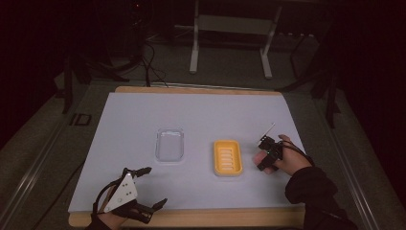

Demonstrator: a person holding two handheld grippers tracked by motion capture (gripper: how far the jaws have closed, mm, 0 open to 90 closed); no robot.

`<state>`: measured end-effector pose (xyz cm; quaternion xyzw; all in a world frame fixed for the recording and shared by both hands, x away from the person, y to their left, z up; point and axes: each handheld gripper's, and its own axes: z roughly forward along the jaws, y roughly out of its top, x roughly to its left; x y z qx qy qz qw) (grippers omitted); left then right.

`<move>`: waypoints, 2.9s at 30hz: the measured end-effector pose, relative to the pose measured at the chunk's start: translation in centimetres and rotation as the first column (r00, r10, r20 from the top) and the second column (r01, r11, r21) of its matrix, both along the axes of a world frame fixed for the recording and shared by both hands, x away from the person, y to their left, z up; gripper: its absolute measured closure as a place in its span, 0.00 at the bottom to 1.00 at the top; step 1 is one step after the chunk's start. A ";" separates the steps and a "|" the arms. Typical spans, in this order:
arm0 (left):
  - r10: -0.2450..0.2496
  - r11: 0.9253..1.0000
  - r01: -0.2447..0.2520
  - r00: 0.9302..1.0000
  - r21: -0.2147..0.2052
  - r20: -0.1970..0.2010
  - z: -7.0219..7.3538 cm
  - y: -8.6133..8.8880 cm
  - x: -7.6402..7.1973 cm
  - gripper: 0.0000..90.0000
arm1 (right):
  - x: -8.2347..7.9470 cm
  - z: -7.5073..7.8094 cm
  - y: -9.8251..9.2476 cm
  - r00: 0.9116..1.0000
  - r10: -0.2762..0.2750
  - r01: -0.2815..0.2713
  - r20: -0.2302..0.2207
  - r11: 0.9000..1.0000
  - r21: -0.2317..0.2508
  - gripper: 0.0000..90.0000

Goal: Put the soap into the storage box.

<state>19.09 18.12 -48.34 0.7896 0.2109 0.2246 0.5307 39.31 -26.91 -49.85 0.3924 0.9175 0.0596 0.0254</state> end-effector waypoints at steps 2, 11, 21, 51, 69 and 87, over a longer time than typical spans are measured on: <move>0.001 1.000 -0.001 1.000 0.001 0.000 0.0 0.0 0.0 0.01 | 0.0 0.1 -0.1 1.000 -0.014 0.014 0.001 1.000 0.004 0.42; 0.003 1.000 -0.003 1.000 0.000 0.003 0.0 0.0 0.0 0.01 | -0.5 1.2 0.0 0.999 -0.047 0.047 0.025 0.999 0.016 0.42; 0.003 1.000 -0.003 1.000 -0.001 0.003 0.0 0.0 0.0 0.01 | -1.7 2.9 0.1 0.981 -0.183 0.181 0.065 0.983 0.036 0.42; 0.005 1.000 -0.005 1.000 -0.006 0.006 0.1 0.0 -0.1 0.01 | -4.2 9.2 6.6 0.892 -0.416 0.384 0.178 0.904 0.187 0.42; 0.006 1.000 -0.005 1.000 -0.016 0.008 0.1 0.1 -0.2 0.01 | -4.1 7.4 12.0 0.852 -0.495 0.452 0.169 0.859 0.238 0.42; 0.000 1.000 0.000 1.000 -0.017 0.012 0.2 0.2 -0.2 0.01 | -2.9 2.0 13.5 0.838 -0.538 0.512 0.087 0.832 0.213 0.42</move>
